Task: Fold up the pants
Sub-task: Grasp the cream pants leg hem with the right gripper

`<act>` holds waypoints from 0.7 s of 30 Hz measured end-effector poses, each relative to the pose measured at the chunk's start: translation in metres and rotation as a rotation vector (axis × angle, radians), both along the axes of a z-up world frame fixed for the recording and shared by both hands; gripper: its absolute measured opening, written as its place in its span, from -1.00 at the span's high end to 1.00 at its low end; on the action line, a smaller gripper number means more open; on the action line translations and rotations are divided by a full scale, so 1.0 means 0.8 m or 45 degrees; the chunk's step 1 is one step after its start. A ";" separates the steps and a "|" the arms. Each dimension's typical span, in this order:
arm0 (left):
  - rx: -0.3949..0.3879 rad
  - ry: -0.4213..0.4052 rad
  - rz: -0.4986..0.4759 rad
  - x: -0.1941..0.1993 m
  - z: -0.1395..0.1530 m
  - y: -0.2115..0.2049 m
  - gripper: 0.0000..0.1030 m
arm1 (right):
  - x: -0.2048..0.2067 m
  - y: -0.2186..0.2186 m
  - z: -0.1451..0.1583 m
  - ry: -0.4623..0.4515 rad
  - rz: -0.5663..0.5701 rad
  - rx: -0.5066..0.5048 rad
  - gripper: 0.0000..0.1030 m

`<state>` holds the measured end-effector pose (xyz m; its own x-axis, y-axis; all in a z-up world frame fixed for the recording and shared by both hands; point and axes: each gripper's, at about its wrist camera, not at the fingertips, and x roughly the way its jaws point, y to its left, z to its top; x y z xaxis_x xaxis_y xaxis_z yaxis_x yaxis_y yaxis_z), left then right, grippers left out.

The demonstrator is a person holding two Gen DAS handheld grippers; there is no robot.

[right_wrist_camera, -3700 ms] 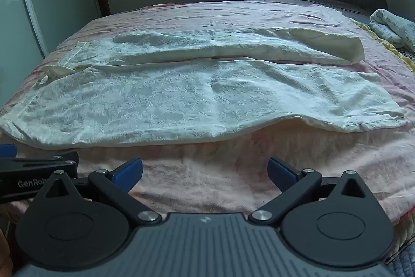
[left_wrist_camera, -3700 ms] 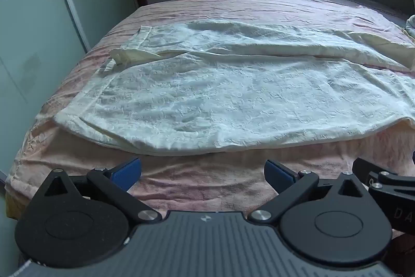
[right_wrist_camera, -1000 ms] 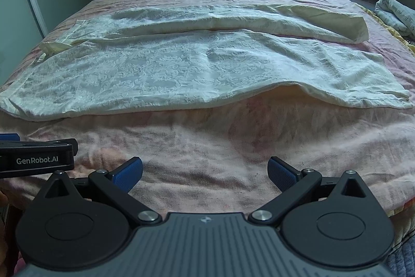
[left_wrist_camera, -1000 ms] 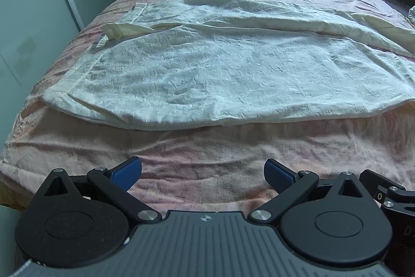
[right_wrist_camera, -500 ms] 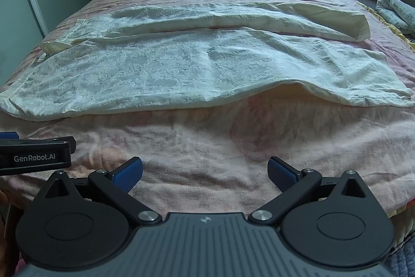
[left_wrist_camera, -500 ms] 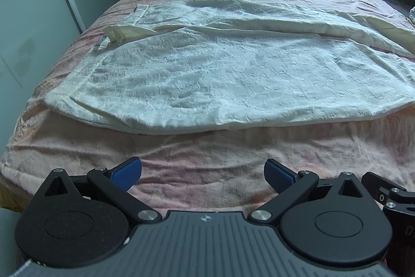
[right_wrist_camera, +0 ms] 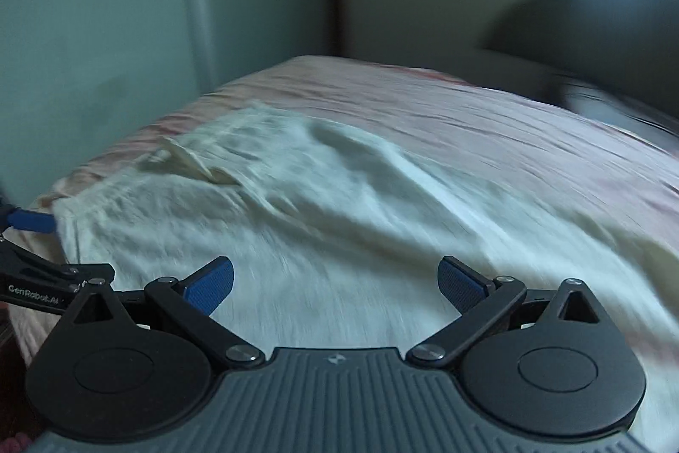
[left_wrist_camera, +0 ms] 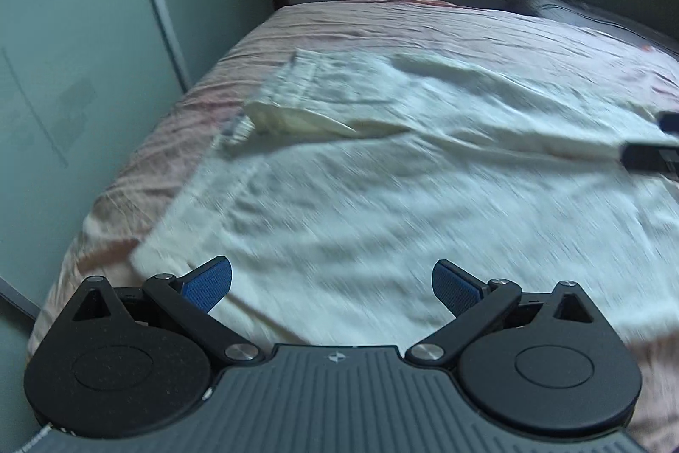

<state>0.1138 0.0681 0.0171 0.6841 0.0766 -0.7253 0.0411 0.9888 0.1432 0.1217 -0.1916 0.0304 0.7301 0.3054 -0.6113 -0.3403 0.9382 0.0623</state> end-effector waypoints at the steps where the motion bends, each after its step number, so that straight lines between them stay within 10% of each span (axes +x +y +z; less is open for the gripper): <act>1: -0.003 0.000 0.011 0.011 0.001 0.005 -0.98 | 0.034 -0.001 0.001 0.019 0.051 0.021 -1.00; 13: 0.006 0.032 0.052 0.133 -0.005 0.030 -0.98 | 0.386 0.028 -0.080 0.251 0.350 0.095 -0.98; 18: 0.096 0.045 0.047 0.180 -0.013 0.024 -0.98 | 0.437 0.043 -0.115 0.358 0.410 0.116 -0.45; 21: 0.081 0.025 0.053 0.211 -0.008 0.024 -0.98 | 0.434 0.045 -0.110 0.360 0.475 0.143 0.52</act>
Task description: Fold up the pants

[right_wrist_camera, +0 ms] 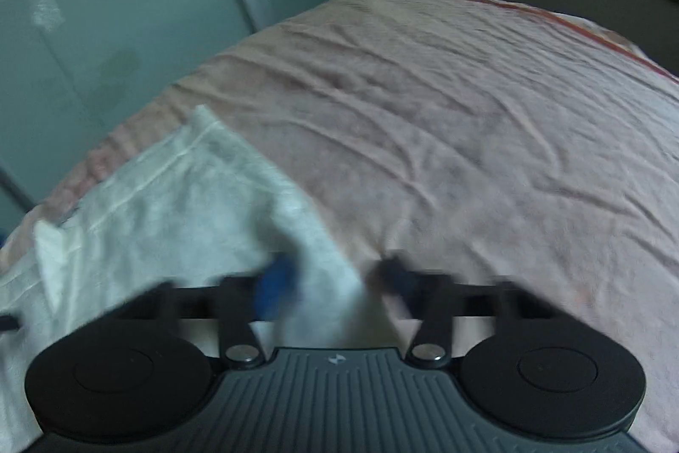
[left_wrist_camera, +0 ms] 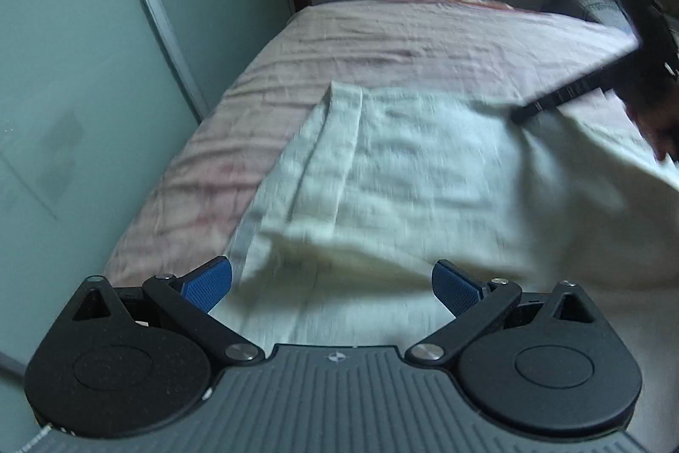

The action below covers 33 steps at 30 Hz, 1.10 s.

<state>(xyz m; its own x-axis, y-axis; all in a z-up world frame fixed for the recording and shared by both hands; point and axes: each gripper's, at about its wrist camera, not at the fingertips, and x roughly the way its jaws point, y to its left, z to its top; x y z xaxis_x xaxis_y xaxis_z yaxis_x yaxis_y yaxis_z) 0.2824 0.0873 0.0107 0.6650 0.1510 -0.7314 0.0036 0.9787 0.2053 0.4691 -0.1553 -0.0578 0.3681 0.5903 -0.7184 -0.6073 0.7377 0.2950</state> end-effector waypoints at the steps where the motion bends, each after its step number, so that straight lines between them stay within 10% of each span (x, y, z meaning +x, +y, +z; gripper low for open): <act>1: -0.021 -0.008 0.006 0.012 0.002 0.001 -0.98 | -0.008 0.003 0.003 -0.032 0.013 -0.023 0.62; 14: -0.762 0.107 0.221 0.192 0.017 0.069 -0.94 | -0.256 0.095 0.044 -0.980 0.336 -0.636 0.86; 17: -0.905 0.167 0.308 0.201 0.000 0.090 -0.60 | -0.284 0.096 0.038 -1.045 0.381 -0.659 0.90; 18: -0.950 0.192 0.302 0.198 -0.005 0.094 -0.24 | -0.291 0.096 0.037 -1.063 0.389 -0.658 0.93; 19: -0.980 0.214 0.289 0.193 -0.008 0.097 0.58 | -0.297 0.096 0.038 -1.074 0.397 -0.650 0.94; 20: -0.988 0.236 0.278 0.182 -0.008 0.098 0.76 | -0.304 0.097 0.040 -1.081 0.394 -0.641 0.94; 27: -0.787 -0.051 0.217 0.055 0.049 0.120 0.89 | -0.341 0.097 0.067 -1.100 0.348 -0.653 0.94; 30: -0.714 -0.094 0.207 0.034 0.068 0.118 0.89 | -0.332 0.088 0.067 -1.034 0.251 -0.665 0.17; 31: -0.702 -0.096 0.191 0.033 0.071 0.114 0.88 | -0.328 0.084 0.064 -1.028 0.225 -0.655 -0.49; 33: -0.700 -0.089 0.144 0.035 0.075 0.105 0.70 | -0.311 0.079 0.049 -1.056 0.175 -0.722 -0.67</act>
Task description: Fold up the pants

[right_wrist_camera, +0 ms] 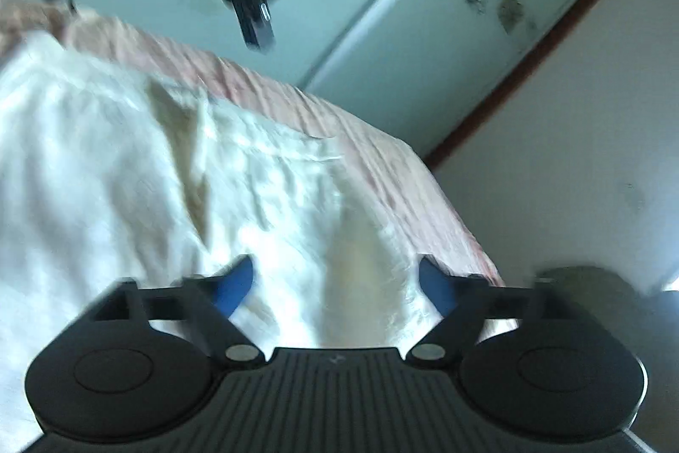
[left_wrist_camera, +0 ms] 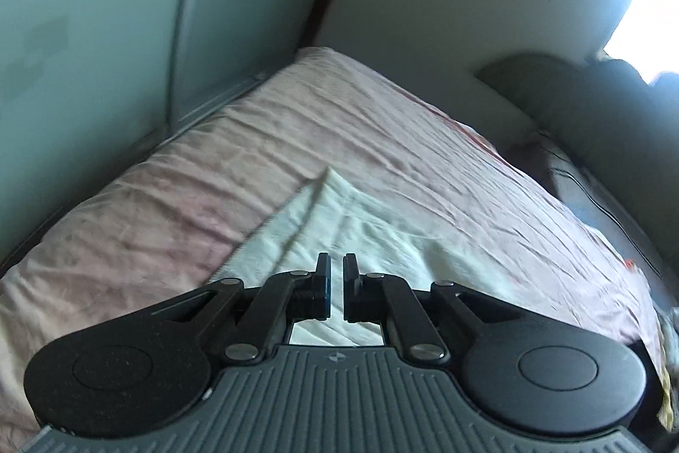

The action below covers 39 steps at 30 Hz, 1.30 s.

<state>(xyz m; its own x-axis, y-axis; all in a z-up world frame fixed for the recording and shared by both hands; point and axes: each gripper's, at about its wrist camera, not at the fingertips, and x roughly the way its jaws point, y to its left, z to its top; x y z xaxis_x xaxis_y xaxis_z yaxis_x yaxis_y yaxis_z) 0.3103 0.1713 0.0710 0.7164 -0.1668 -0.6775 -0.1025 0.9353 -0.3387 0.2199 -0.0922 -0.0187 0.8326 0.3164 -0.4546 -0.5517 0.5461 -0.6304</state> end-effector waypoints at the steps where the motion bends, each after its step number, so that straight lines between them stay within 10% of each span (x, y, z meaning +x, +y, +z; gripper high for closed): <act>1: 0.011 0.006 -0.009 -0.001 0.000 -0.004 0.54 | 0.012 -0.001 -0.006 0.001 -0.056 -0.024 -0.68; 6: 0.041 0.071 -0.059 0.019 -0.017 -0.029 -0.22 | 0.136 -0.053 0.002 0.409 -0.188 0.409 -0.68; 12: -0.062 0.207 -0.069 0.079 -0.051 -0.034 -0.34 | 0.302 -0.095 -0.048 1.007 -0.341 0.874 -0.58; 13: -0.098 0.230 -0.059 0.091 -0.057 -0.033 -0.35 | 0.312 -0.093 -0.059 1.060 -0.340 0.912 -0.44; 15: -0.173 0.271 -0.050 0.116 -0.068 -0.034 -0.41 | 0.313 -0.087 -0.062 1.080 -0.237 0.918 0.62; 25: -0.433 0.275 0.036 0.167 -0.092 -0.012 -0.44 | 0.067 0.026 -0.019 0.203 0.257 0.048 0.82; 26: -0.412 0.261 0.039 0.161 -0.091 -0.011 -0.33 | 0.049 0.034 -0.024 0.161 0.293 -0.013 0.84; 28: -0.337 0.258 0.022 0.146 -0.089 -0.013 0.81 | 0.029 0.043 -0.037 0.107 0.315 -0.083 0.85; 31: -0.319 0.229 0.030 0.105 -0.085 -0.001 0.82 | 0.024 0.044 -0.046 0.121 0.284 -0.055 0.85; 33: -0.332 0.208 0.025 0.071 -0.079 0.012 0.83 | 0.014 0.035 -0.046 0.082 0.217 -0.030 0.68; 35: -0.385 0.199 0.011 0.037 -0.074 0.026 0.84 | -0.001 0.015 -0.046 0.007 0.117 -0.036 -0.18; 39: -0.411 0.165 -0.023 -0.015 -0.056 0.044 0.84 | -0.012 -0.036 -0.049 0.078 0.000 -0.060 -0.25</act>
<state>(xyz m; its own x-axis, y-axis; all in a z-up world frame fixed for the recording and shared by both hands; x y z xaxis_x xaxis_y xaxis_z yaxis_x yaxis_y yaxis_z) 0.2982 0.2067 0.0260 0.6228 -0.3993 -0.6728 -0.1486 0.7839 -0.6028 0.2100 -0.1206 -0.0583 0.8028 0.2934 -0.5191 -0.5901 0.5163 -0.6207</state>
